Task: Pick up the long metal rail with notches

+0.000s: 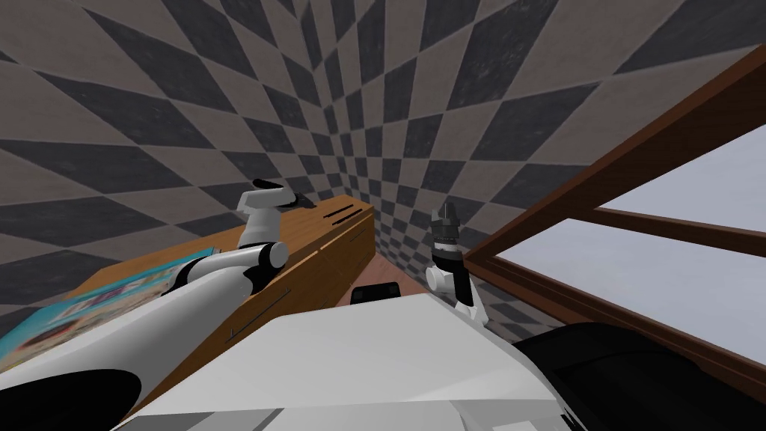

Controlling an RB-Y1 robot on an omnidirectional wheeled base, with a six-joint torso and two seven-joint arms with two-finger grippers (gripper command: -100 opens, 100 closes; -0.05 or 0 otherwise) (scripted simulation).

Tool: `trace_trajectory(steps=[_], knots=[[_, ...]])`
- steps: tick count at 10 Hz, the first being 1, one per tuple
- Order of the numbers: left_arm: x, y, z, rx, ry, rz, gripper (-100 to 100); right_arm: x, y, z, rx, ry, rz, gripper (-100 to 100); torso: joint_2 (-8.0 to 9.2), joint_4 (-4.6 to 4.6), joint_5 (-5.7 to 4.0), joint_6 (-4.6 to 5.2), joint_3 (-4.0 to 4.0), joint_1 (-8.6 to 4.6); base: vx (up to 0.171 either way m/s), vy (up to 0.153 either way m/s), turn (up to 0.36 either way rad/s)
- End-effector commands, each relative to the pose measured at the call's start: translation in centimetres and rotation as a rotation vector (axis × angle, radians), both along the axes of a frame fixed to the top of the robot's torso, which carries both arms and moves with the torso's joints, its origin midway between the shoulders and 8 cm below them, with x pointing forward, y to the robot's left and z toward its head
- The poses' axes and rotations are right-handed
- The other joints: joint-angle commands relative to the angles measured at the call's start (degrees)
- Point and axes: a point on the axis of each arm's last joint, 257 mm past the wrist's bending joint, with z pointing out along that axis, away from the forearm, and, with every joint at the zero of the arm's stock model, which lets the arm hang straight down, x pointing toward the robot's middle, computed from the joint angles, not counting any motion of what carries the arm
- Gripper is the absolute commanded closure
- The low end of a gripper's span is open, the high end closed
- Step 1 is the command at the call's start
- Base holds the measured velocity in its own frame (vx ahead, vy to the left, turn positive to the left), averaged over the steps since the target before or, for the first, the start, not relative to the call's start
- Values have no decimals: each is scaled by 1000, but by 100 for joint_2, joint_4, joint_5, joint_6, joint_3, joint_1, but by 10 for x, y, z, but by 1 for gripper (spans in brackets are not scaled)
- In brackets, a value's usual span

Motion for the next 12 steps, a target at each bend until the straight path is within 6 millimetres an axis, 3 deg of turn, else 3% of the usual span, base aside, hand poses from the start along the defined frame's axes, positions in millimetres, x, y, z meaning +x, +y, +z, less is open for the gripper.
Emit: trace_trajectory(steps=[1, 2, 3, 5, 6, 9, 10, 11, 12], knots=[[-3, -3, -12, -19, 43, 0, -100, 0, 0, 0, 0, 0, 0, 0, 0, 0, 0, 0, 0, 0, -2, -12, 23], [-1, -9, -6, -58, 68, -3, -100, 0, 0, 0, 0, 0, 0, 0, 0, 0, 1, -2, 0, 5, -1, -31, -152], [-7, -9, -23, -75, 117, 0, -100, 0, 0, 0, 0, 0, 0, 0, 0, 1, -2, 5, 0, -3, 1, -25, -98], [-9, -16, -21, -115, 157, -3, -100, 0, 0, 0, 0, 0, 0, 0, 0, 0, 1, -2, 0, 6, 1, -17, -66], [-15, -16, -38, -132, 205, 1, -100, 0, 0, 0, 0, 0, 0, 0, -1, 0, -1, 5, 0, -1, 0, -21, -93], [-25, -23, -50, -184, 289, 3, -100, 0, 0, 0, 0, 0, 0, 0, 0, 0, -1, 3, 0, -2, 2, -22, -65], [-26, -29, -40, -207, 305, 0, -100, 0, 0, 0, 0, 0, 0, 0, -1, 0, 0, -1, -1, -1, 14, -30, -142], [-36, -30, -59, -230, 363, 7, -100, 0, 0, 0, 0, 0, 0, 0, -4, 0, -2, 3, -2, -4, 13, -25, -63], [-39, -35, -57, -257, 391, 8, -100, 0, 0, 0, 0, 0, 0, 0, -4, -1, 0, -2, -2, -1, 10, -36, -108]])
